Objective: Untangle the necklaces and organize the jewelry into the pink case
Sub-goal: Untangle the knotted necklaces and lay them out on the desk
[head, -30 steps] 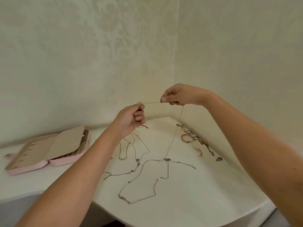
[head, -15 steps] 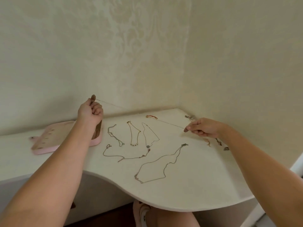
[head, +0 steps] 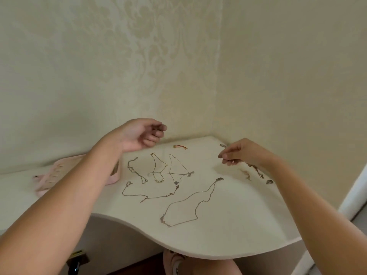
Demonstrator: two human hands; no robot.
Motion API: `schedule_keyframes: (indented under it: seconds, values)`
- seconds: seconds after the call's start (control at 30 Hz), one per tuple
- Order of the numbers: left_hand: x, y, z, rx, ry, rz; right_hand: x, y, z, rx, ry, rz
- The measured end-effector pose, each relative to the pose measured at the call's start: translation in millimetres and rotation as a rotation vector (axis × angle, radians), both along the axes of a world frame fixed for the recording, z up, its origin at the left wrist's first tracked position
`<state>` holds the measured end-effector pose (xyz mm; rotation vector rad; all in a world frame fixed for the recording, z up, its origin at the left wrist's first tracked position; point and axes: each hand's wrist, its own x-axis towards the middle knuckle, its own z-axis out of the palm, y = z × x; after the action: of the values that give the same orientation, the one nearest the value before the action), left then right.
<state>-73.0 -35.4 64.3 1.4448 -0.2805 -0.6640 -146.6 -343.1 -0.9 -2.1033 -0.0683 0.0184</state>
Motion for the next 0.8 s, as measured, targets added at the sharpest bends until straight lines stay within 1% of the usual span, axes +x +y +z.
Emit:
schedule_keyframes:
  seconds: [0.07, 0.13, 0.2, 0.27, 0.37, 0.5, 0.6, 0.7, 0.8]
  values:
    - [-18.6, -18.7, -4.2, -0.089, 0.099, -0.079, -14.9, 23.6, 6.9, 0.094, -0.102, -0.012]
    - [-35.3, -34.0, -15.8, -0.186, 0.191, -0.101, -30.4, 46.3, 8.4, 0.191, -0.226, -0.052]
    - [-48.7, -46.1, -29.0, -0.268, 0.253, -0.050, -44.4, 62.0, 3.4, 0.235, -0.304, -0.104]
    - [-60.7, -55.8, -40.1, -0.344, 0.266, 0.022, -56.1, 70.6, -4.5, 0.282, -0.321, -0.143]
    - [-78.1, -66.6, -49.9, -0.455, 0.265, 0.065, -71.5, 76.2, -16.8, 0.349, -0.267, -0.164]
    - [-96.9, -79.9, -55.2, -0.508, 0.234, 0.052, -88.3, 80.6, -30.3, 0.437, -0.188, -0.114]
    - [-110.2, -91.1, -58.4, -0.477, 0.167, 0.047, -98.3, 85.3, -38.2, 0.505, -0.175, -0.115]
    - [-120.4, -100.3, -63.3, -0.433, 0.073, 0.040, -106.1, 88.8, -45.6, 0.587, -0.202, -0.163]
    - [-126.5, -106.5, -66.6, -0.418, 0.017, 0.021, -113.5, 88.0, -50.9, 0.676, -0.224, -0.208]
